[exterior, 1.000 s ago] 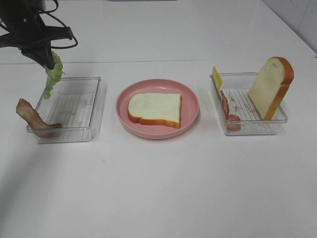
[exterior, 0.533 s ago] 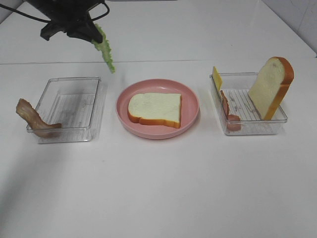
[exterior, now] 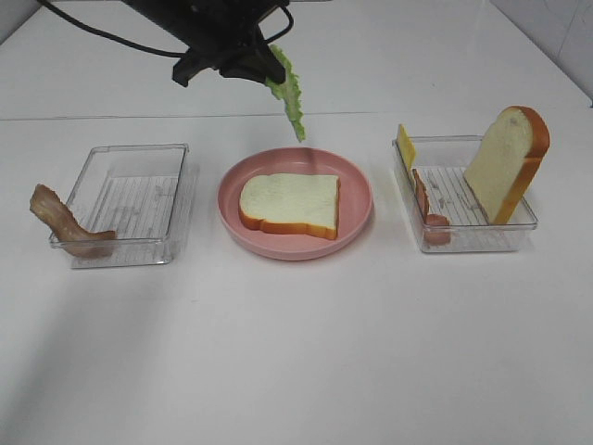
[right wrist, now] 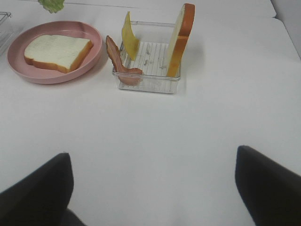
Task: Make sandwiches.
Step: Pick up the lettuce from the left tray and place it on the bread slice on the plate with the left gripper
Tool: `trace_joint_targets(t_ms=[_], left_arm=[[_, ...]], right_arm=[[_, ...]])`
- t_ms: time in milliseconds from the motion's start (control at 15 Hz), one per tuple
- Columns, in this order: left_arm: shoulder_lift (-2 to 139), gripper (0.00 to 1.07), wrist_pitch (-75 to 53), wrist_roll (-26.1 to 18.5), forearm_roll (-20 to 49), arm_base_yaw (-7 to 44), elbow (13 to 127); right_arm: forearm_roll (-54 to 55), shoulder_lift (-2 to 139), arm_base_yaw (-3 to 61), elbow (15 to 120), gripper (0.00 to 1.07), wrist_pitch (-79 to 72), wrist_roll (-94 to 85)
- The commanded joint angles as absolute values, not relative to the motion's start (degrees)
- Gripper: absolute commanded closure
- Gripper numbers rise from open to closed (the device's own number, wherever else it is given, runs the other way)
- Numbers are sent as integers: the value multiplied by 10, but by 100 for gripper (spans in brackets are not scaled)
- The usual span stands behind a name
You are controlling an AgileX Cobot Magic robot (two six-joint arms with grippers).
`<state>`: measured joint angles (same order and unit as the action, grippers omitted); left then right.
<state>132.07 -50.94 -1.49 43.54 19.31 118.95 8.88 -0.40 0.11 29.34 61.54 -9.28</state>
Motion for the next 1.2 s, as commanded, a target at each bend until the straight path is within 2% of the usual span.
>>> trace_joint_targets(t_ms=[67,333,467,733,933,1200], left_arm=[[1338,107,-482,-17,453,222,1193],[1367,107,-487,-15,458,255,1192],[1383,107,-512,-14,453,255,1192],[1388,107,-541,-10,362,253,1192],[1388,107,-546,-9,327,253,1192],[1388,107,-547,23,259,253,1192]], right_arm=[[89,-11,0,290,20,611,-96],[89,-11,0,290,20,611,-96],[89,-11,0,290,20,611,-96],[89,-11,0,290,20,611,-96],[89,-11,0,290,20,611,-96],[89,-11,0,290,20,611,-96]])
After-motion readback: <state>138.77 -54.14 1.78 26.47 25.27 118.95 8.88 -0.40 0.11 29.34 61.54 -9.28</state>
